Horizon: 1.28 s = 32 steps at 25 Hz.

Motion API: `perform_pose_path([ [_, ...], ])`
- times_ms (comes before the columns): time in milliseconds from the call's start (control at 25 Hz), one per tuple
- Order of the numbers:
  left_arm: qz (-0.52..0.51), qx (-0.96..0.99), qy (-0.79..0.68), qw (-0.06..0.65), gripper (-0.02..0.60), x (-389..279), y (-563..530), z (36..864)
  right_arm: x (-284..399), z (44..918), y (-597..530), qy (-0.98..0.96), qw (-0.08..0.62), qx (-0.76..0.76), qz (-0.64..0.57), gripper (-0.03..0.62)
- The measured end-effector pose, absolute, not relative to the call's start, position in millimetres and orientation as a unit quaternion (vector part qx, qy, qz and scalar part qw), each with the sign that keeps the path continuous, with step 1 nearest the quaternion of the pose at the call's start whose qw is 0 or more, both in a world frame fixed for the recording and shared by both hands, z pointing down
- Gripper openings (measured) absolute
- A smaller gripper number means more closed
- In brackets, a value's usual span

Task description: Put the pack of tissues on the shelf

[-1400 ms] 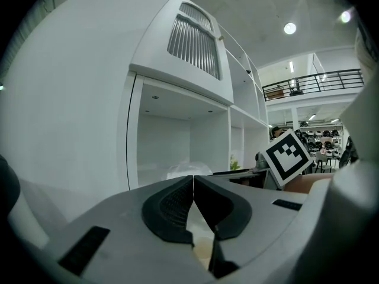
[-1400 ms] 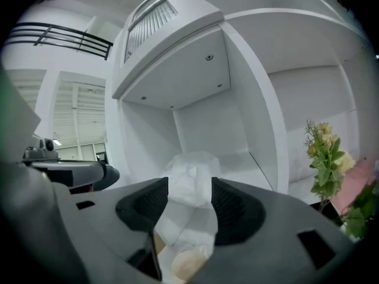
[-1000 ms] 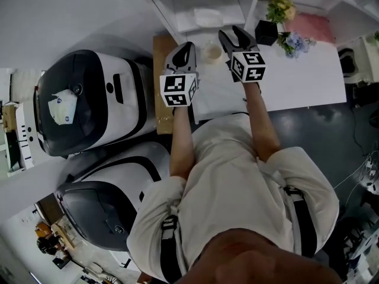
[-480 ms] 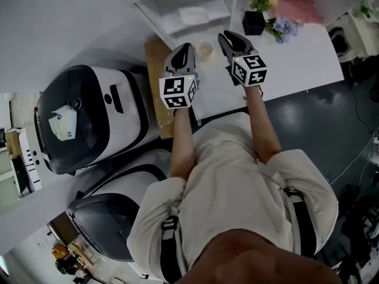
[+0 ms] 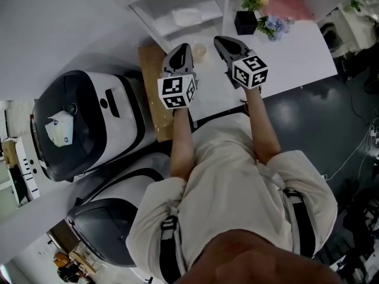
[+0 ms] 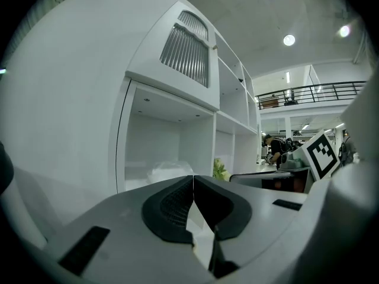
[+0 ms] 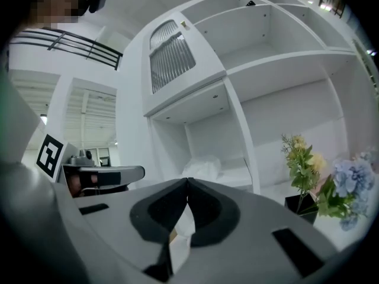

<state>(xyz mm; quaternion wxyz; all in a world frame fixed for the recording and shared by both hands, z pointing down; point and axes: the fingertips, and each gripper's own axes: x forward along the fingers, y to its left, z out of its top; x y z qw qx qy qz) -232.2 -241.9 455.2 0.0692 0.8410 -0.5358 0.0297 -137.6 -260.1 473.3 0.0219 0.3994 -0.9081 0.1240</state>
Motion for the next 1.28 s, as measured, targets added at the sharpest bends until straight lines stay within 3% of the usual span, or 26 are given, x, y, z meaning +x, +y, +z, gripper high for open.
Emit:
perform_pose_path([
  [1280, 0.030, 0.827, -0.555, 0.088, 0.011, -249, -238, 465, -133, 470, -259, -0.900, 0.052, 0.421, 0.099, 0.067],
])
